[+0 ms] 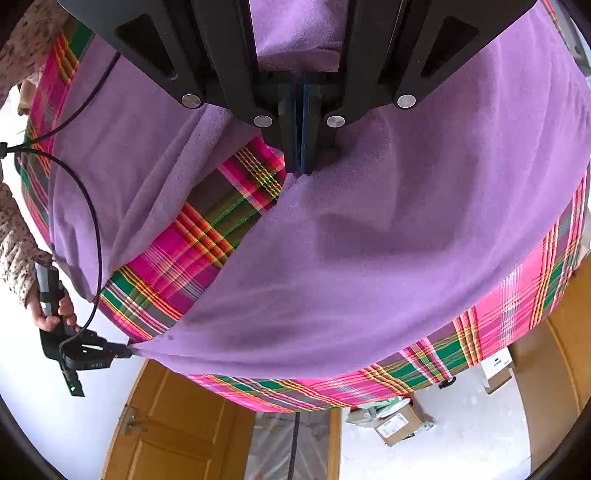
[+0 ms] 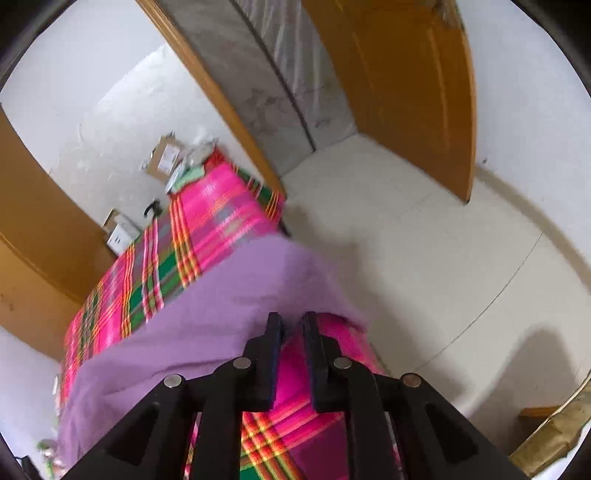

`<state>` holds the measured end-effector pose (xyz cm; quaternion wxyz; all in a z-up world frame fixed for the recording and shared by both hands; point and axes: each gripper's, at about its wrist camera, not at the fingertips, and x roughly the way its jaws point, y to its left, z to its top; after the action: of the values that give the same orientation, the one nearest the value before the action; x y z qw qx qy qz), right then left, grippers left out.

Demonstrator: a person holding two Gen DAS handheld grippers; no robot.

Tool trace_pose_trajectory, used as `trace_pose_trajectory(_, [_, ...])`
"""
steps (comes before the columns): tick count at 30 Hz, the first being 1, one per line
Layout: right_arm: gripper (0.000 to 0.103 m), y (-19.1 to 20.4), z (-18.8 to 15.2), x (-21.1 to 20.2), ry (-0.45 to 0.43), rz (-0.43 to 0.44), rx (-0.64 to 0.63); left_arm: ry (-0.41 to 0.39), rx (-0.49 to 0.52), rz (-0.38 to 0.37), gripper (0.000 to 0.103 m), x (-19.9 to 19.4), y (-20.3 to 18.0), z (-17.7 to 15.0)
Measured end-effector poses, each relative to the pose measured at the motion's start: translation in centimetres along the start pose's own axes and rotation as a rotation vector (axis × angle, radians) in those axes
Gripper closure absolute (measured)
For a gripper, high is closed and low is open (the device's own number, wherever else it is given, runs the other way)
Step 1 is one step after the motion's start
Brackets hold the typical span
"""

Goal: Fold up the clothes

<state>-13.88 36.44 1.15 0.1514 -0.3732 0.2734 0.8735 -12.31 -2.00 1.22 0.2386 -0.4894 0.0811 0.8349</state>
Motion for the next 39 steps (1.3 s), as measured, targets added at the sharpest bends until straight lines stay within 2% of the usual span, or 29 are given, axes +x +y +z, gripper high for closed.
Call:
trace_pose_trajectory(2, [0.089, 0.5, 0.7, 0.0, -0.045, -0.02, -0.034, 0.001, 0.001, -0.001, 0.102, 0.0, 0.1, 0.0])
trace_pose_trajectory(3, [0.083, 0.7, 1.1, 0.2, -0.056, -0.021, -0.049, 0.002, 0.001, -0.001, 0.102, 0.0, 0.1, 0.0])
trace_pose_trajectory(6, [0.067, 1.4, 2.4, 3.0, 0.018, 0.009, -0.1, 0.006, 0.006, -0.005, 0.102, -0.1, 0.1, 0.0])
trace_pose_trajectory(9, [0.067, 1.6, 3.1, 5.6, 0.085, -0.018, -0.116, 0.008, -0.001, -0.013, 0.102, -0.1, 0.2, 0.0])
trace_pose_trajectory(12, [0.066, 1.0, 3.3, 7.1, 0.122, 0.013, -0.073, 0.01, -0.005, -0.019, 0.102, -0.1, 0.3, 0.0])
trace_pose_trajectory(13, [0.067, 0.8, 3.3, 7.4, 0.125, 0.019, -0.064, 0.011, -0.006, -0.022, 0.102, -0.1, 0.3, 0.0])
trace_pose_trajectory(16, [0.084, 1.0, 3.7, 7.3, 0.094, -0.001, -0.081, 0.012, -0.012, -0.03, 0.102, -0.2, 0.5, 0.0])
trace_pose_trajectory(17, [0.099, 1.2, 4.0, 7.2, 0.079, -0.016, -0.102, 0.012, -0.015, -0.034, 0.102, -0.2, 0.6, 0.0])
trace_pose_trajectory(23, [0.099, 2.2, 5.7, 7.9, 0.014, -0.07, -0.124, 0.01, -0.021, -0.039, 0.102, -0.2, 0.5, 0.1])
trace_pose_trajectory(26, [0.098, 3.0, 5.3, 8.7, 0.027, -0.128, -0.178, 0.012, -0.019, -0.039, 0.102, -0.3, 0.4, 0.1])
trace_pose_trajectory(30, [0.094, 2.9, 4.7, 8.4, 0.026, -0.192, -0.166, 0.016, -0.017, -0.042, 0.102, -0.2, 0.4, 0.2])
trace_pose_trajectory(34, [0.092, 4.9, 3.0, 5.7, 0.05, -0.079, -0.206, 0.007, -0.013, -0.049, 0.102, -0.5, 0.1, 0.0])
trace_pose_trajectory(39, [0.081, 7.5, 0.9, 2.4, 0.08, 0.061, -0.255, -0.047, -0.031, -0.077, 0.102, -2.1, -0.1, 0.0])
